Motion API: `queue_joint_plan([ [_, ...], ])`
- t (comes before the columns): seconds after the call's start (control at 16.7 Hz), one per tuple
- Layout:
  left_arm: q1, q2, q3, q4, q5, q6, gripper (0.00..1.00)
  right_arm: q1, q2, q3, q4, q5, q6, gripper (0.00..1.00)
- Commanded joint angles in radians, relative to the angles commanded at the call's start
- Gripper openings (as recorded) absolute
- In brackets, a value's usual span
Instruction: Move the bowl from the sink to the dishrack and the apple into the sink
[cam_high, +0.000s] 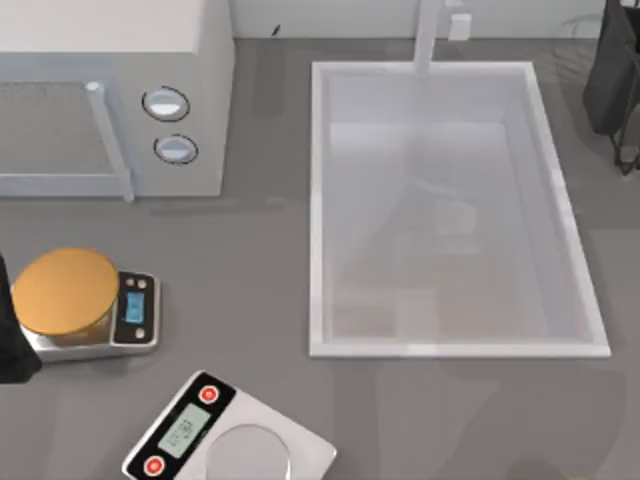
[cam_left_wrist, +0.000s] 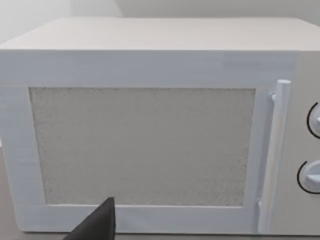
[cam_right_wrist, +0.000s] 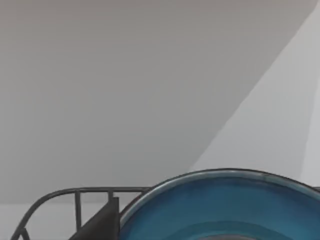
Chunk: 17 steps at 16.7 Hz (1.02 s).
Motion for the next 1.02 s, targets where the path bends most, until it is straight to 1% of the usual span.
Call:
queue_joint_plan([
  [0.18, 0.000, 0.000, 0.000, 0.000, 0.000, 0.000, 1.00, 0.019, -0.117, -0.061, -0.051, 0.018, -0.001, 1.00],
  [0.42, 0.000, 0.000, 0.000, 0.000, 0.000, 0.000, 1.00, 0.063, -0.385, -0.205, -0.171, 0.057, -0.004, 1.00],
  [1.02, 0.000, 0.000, 0.000, 0.000, 0.000, 0.000, 1.00, 0.220, -1.318, -0.701, -0.588, 0.198, -0.012, 1.00],
])
